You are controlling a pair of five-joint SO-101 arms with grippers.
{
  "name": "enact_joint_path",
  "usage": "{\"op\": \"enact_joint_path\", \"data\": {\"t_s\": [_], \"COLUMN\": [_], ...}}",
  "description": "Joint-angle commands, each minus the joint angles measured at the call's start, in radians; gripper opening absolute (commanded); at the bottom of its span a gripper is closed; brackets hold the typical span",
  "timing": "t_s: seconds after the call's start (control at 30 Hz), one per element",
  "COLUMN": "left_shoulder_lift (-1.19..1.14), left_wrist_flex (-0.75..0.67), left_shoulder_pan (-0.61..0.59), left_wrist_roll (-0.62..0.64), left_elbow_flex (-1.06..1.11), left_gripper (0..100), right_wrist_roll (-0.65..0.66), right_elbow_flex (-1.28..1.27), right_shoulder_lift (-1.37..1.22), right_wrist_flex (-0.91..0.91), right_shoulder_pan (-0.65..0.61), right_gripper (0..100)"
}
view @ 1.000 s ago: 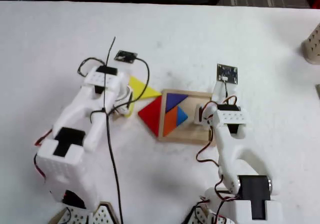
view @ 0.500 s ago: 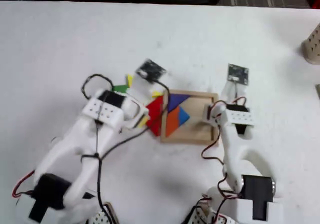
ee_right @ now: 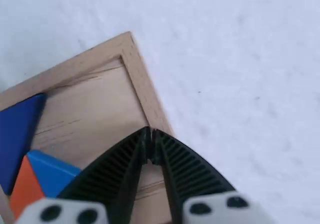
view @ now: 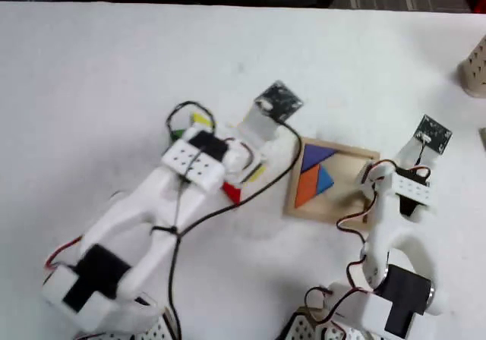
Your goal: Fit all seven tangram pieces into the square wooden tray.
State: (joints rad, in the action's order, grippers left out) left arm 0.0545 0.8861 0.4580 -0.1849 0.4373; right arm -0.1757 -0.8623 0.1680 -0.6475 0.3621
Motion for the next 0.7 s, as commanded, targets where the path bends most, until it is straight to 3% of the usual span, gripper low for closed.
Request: {"op": "enact_joint_path", "data": {"t_s": [0.0, 0.27, 0.47, 0.67], "left_shoulder_lift": [-0.082, -0.136, -0.143, -0.145], "left_wrist_flex": [0.038, 0.063, 0.107, 0.121], "left_shoulder_pan": [0.067, 0.074, 0.133, 0.2], "left_wrist_roll": [-0.003, -0.006, -0.008, -0.009], "left_elbow_flex": [-0.17, -0.275, -0.356, -0.41], "left_gripper": [13, 13, 13, 13], "right_wrist_roll": [0.026, 0.044, 0.058, 0.216], "right_elbow_flex": [0.028, -0.052, -0.152, -0.299], "right_shoulder_lift": [0.036, 0.245, 0.418, 0.389], "right_wrist_flex": [-0.024, -0.031, -0.116, 0.05], "right_shoulder_pan": [-0.025, 0.007, 0.26, 0.522], "right_gripper": [1.6, 1.8, 1.7, 1.7]}}
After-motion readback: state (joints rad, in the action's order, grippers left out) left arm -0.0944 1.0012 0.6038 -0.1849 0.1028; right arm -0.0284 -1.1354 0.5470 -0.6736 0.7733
